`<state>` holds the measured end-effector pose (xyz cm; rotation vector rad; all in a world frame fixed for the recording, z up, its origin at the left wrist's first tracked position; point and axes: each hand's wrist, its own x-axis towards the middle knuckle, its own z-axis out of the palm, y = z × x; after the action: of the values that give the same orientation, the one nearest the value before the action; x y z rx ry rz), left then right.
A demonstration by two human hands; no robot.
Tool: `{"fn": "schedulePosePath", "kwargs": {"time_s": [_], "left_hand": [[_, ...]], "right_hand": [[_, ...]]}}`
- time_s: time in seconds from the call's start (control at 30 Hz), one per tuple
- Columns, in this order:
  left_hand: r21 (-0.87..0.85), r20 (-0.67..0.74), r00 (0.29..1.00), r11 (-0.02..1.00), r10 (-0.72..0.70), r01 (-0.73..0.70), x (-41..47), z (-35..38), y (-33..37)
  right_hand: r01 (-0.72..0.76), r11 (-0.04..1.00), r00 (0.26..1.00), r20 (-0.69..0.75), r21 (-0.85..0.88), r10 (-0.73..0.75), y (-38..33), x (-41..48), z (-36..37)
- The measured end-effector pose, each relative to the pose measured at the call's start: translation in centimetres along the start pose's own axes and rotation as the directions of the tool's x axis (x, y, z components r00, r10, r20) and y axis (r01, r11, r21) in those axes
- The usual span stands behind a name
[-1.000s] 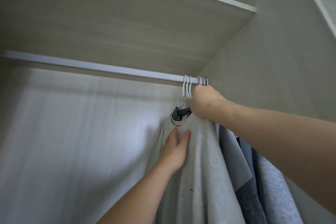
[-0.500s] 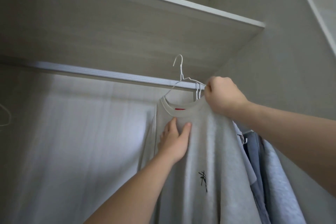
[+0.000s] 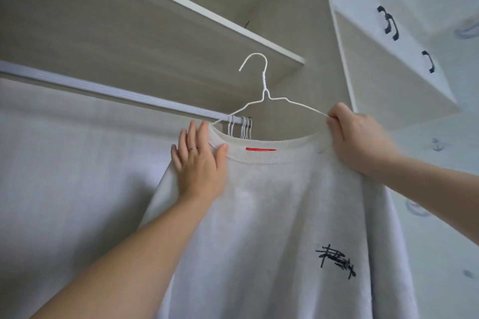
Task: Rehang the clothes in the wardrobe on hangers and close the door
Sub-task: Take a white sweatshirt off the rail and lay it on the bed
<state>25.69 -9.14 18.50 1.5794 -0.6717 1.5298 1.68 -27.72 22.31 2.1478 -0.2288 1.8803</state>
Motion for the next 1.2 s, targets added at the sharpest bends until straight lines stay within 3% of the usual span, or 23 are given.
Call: {"fn": "schedulePosePath", "kwargs": {"time_s": [0.27,0.57,0.9,1.2], "left_hand": [[-0.279,0.046,0.984,0.949,0.169,-0.150,-4.0,-0.7,9.5],[-0.596,0.035,0.974,0.786,0.225,-0.160,-9.9,1.1,27.6],[-0.815,0.113,0.958,0.577,0.263,-0.062,-19.5,4.1,51.7],[-0.899,0.216,0.882,0.438,0.419,0.012,-32.7,4.0,72.8]], "right_hand": [[-0.130,0.965,0.988,0.046,-0.226,0.144,6.1,-7.6,-11.0],[-0.272,0.819,0.961,-0.095,-0.505,0.260,16.5,-12.7,-26.6],[-0.327,0.647,0.926,-0.097,-0.689,0.364,26.4,-21.6,-45.0],[-0.407,0.469,0.824,-0.093,-0.784,0.559,34.0,-33.7,-59.0]]}}
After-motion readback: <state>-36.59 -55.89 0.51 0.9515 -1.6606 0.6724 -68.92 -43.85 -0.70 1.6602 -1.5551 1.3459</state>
